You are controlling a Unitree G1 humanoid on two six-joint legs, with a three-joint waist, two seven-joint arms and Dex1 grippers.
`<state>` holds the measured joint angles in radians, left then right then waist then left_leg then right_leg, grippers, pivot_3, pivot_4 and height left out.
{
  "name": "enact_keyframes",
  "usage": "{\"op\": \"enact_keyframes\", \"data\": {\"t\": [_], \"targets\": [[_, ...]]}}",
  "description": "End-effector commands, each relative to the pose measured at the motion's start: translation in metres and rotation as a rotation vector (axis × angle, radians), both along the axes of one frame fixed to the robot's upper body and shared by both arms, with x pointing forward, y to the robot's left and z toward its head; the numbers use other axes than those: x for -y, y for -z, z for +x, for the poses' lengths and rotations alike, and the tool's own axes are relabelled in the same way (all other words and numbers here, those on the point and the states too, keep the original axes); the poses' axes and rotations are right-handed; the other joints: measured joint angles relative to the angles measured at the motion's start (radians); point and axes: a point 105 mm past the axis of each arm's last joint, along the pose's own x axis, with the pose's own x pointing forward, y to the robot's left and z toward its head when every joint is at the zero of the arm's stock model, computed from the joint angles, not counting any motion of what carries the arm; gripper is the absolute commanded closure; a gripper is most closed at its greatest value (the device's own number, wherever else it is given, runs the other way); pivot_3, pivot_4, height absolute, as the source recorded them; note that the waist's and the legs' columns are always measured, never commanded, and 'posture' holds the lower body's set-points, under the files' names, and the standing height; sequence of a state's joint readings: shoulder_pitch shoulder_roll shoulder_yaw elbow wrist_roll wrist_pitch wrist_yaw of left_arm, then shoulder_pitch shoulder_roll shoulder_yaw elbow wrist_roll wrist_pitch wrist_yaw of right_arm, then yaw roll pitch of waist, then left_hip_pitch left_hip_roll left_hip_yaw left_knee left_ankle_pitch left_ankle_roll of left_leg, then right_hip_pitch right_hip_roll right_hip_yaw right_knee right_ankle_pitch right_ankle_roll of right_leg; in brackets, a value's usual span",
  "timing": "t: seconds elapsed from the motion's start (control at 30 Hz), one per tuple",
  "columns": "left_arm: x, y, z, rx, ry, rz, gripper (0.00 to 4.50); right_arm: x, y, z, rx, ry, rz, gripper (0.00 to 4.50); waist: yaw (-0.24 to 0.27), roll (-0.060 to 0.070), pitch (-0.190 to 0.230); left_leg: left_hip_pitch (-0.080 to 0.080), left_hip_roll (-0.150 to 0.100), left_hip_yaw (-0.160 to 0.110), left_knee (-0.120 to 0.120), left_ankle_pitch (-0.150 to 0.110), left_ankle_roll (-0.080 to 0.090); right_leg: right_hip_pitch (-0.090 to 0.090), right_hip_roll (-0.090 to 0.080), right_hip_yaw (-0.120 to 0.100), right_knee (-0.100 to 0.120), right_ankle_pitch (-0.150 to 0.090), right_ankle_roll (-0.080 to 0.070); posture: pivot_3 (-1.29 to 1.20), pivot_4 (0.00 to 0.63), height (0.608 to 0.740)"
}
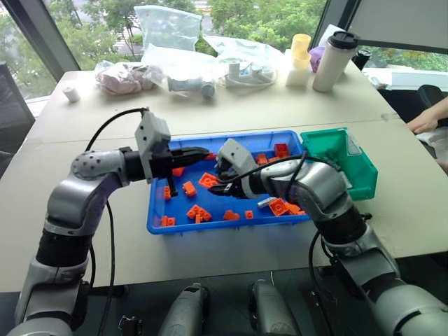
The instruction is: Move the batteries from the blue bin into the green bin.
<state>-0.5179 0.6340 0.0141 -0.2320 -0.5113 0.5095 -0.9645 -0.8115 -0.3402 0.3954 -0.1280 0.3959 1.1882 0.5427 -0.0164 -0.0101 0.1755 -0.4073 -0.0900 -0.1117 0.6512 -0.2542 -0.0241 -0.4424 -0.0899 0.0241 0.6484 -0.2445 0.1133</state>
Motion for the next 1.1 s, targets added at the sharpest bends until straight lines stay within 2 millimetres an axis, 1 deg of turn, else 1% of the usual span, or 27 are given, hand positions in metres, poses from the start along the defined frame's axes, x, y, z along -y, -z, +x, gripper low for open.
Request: {"op": "enact_keyframes", "data": {"t": [0.03, 0.1, 0.17, 0.27, 0.33, 0.37, 0.4, 0.47, 0.57, 0.67, 0.9, 0.97, 1.1], "targets": [[-0.003, -0.008, -0.003, 0.036, -0.004, -0.011, 4.5, -0.002, -0.024, 0.005, 0.087, -0.024, 0.035, 1.04, 0.0, 0.0, 0.0, 0.0, 0.0, 0.0, 0.0, 0.0, 0.0, 0.0, 0.0, 0.0, 0.0, 0.0, 0.0, 0.0, 0.15, 0.74], [-0.003, -0.006, -0.004, 0.034, -0.006, -0.009, 4.5, 0.004, -0.029, 0.007, 0.106, -0.017, 0.031, 0.03, -0.001, 0.0, 0.0, 0.0, 0.0, 0.0, 0.0, 0.0, 0.0, 0.0, 0.0, 0.0, 0.0, 0.0, 0.0, 0.0, 0.15, 0.74], [-0.003, -0.006, -0.004, 0.032, -0.007, -0.01, 4.5, 0.013, -0.033, 0.008, 0.114, -0.008, 0.016, 0.03, 0.001, 0.0, 0.0, 0.0, 0.0, 0.0, 0.0, 0.0, 0.0, 0.0, 0.0, 0.0, 0.0, 0.0, 0.0, 0.0, 0.15, 0.74], [-0.002, -0.005, -0.004, 0.03, -0.006, -0.011, 4.5, 0.029, -0.04, 0.005, 0.117, -0.028, 0.001, 0.03, 0.002, 0.0, 0.0, 0.0, 0.0, 0.0, 0.0, 0.0, 0.0, 0.0, 0.0, 0.0, 0.0, 0.0, 0.0, 0.0, 0.15, 0.74], [0.001, -0.003, -0.003, 0.028, 0.007, -0.007, 4.5, 0.063, -0.03, 0.005, 0.125, -0.104, -0.135, 0.03, 0.005, 0.0, 0.0, 0.0, 0.0, 0.0, 0.0, 0.0, 0.0, 0.0, 0.0, 0.0, 0.0, 0.0, 0.0, 0.0, 0.15, 0.74], [0.002, -0.002, -0.002, 0.028, 0.012, -0.006, 4.5, 0.078, -0.024, 0.001, 0.111, -0.169, -0.202, 0.03, 0.007, 0.0, 0.0, 0.0, 0.0, 0.0, 0.0, -0.001, 0.001, 0.001, 0.0, -0.001, -0.001, 0.0, 0.0, 0.0, 0.15, 0.74], [0.003, -0.001, -0.001, 0.029, 0.016, -0.005, 4.5, 0.088, -0.021, -0.003, 0.096, -0.215, -0.244, 0.03, 0.009, 0.0, 0.0, 0.0, -0.001, 0.0, 0.0, -0.003, 0.005, 0.001, 0.0, -0.001, -0.001, 0.0, 0.0, 0.0, 0.15, 0.74], [0.003, -0.001, 0.0, 0.032, 0.017, -0.007, 4.5, 0.101, -0.018, -0.002, 0.104, -0.276, -0.32, 0.03, 0.004, 0.0, 0.0, 0.0, -0.001, 0.0, 0.001, -0.004, 0.007, 0.002, -0.001, -0.002, -0.002, 0.0, 0.0, 0.0, 0.15, 0.74], [0.005, -0.001, 0.001, 0.034, 0.017, -0.01, 4.5, 0.105, -0.022, 0.002, 0.087, -0.318, -0.335, 0.03, -0.017, 0.0, 0.0, 0.002, 0.001, 0.002, -0.001, -0.004, 0.007, 0.002, 0.001, -0.001, -0.002, 0.0, 0.0, 0.0, 0.15, 0.74], [0.005, 0.0, 0.001, 0.034, 0.016, -0.007, 4.5, 0.106, -0.018, 0.003, 0.092, -0.388, -0.387, 0.03, -0.027, 0.0, 0.0, 0.001, 0.002, 0.002, -0.002, -0.004, 0.007, 0.0, 0.001, 0.0, 0.0, 0.0, 0.0, 0.0, 0.15, 0.74], [0.003, 0.001, -0.001, 0.035, 0.001, -0.005, 4.5, 0.105, -0.009, 0.008, 0.125, -0.457, -0.459, 0.03, -0.012, 0.0, 0.0, 0.001, 0.001, 0.001, -0.001, -0.003, 0.005, 0.0, 0.0, -0.001, -0.001, 0.0, 0.0, 0.0, 0.15, 0.74], [0.002, 0.001, -0.002, 0.037, -0.005, -0.006, 4.5, 0.105, -0.004, 0.01, 0.153, -0.476, -0.494, 0.03, -0.001, 0.0, 0.0, 0.001, 0.001, 0.002, 0.0, -0.003, 0.004, 0.0, 0.0, 0.0, -0.001, 0.0, 0.0, 0.0, 0.15, 0.74], [0.002, 0.001, -0.003, 0.037, -0.009, -0.005, 4.5, 0.105, 0.003, 0.017, 0.202, -0.489, -0.554, 0.03, 0.003, 0.0, 0.0, 0.001, 0.0, 0.002, 0.0, -0.001, 0.001, 0.0, -0.001, 0.0, -0.001, 0.0, 0.0, 0.0, 0.15, 0.74]]}}
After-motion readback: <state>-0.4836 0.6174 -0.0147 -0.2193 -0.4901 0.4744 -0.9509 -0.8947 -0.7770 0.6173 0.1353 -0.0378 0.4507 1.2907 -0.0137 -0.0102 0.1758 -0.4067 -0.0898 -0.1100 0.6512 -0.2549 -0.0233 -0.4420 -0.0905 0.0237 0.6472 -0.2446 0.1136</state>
